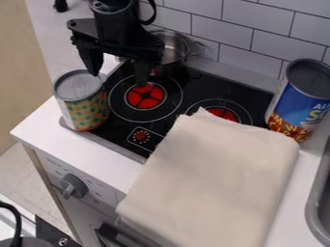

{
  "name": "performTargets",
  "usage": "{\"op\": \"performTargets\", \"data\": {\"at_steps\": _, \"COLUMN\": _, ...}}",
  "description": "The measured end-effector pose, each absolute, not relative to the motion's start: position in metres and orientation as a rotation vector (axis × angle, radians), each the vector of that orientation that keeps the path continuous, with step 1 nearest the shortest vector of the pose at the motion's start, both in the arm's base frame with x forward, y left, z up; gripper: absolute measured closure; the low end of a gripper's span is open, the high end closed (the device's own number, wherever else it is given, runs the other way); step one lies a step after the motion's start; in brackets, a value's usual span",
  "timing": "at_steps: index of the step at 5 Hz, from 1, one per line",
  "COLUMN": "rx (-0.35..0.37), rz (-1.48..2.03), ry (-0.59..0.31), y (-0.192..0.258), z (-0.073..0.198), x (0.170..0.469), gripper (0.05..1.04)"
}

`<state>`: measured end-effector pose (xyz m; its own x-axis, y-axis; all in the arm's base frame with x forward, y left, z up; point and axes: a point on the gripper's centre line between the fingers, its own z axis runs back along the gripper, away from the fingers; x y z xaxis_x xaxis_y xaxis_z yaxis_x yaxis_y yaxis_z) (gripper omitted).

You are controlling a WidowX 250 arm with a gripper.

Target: Moved the white cloth into the middle of the burner

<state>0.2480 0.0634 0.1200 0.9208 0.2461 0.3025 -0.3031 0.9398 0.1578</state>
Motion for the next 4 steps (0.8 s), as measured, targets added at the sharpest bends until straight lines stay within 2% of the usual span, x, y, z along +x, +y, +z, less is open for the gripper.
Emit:
{"op": "performTargets", "data": {"at_steps": 1, "rx": 0.200, "rz": 0.285, "ry": -0.259, "y": 0.062, "z": 0.114, "x": 0.244, "gripper": 0.087}}
{"op": "performTargets", "data": {"at_steps": 2, "rx": 0.168, "rz": 0.228, "ry": -0.220, "y": 0.040, "z": 0.107, "x": 0.238, "gripper": 0.087}}
{"op": "performTargets", "data": {"at_steps": 3, "rx": 0.059, "rz": 0.169, "ry": -0.202, "y": 0.021, "z": 0.115, "x": 0.231, "gripper": 0.087}}
{"op": "performTargets", "data": {"at_steps": 4, "rx": 0.063, "rz": 0.169, "ry": -0.172, "y": -0.005, "z": 0.109, "x": 0.230, "gripper": 0.087}}
